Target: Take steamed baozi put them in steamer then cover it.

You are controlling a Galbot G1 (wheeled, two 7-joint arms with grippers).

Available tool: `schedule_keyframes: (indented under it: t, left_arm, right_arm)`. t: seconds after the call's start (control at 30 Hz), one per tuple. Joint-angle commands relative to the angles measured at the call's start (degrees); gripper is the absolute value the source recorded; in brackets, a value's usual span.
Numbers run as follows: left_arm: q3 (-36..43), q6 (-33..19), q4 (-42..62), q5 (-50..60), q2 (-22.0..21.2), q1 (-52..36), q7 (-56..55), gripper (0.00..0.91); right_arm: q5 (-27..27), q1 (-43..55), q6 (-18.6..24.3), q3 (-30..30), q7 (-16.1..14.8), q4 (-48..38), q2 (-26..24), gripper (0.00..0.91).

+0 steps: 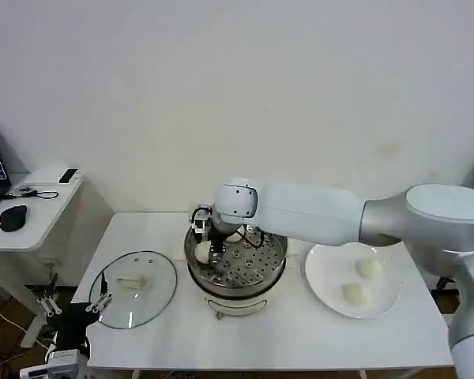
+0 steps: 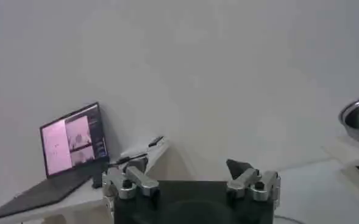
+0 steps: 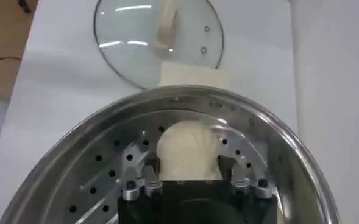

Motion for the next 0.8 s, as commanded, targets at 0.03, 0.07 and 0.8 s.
schedule_keyframes:
  t: [0.03,0.07,0.8]
  left_arm:
    - [0.2,0.0,0.0,0.0,0.1,-0.1,0.0,0.907]
    - [0.3,0.0,-0.1,0.0,0.1,-0.1,0.0,0.907]
    - [1.6,0.0,0.9,-0.2,1.5,-1.0,0.1,0.907]
  right_arm:
    - [-0.3,1.9,-0.1,0.3,-0.4,1.0,-1.2,0.907]
    - [-0.5,2.6,0.0,0.3,-0.7,1.6,-1.9,0.907]
    - [-23.6,11.1,13.3,-0.7,-17.3,19.5,-40.6,0.907]
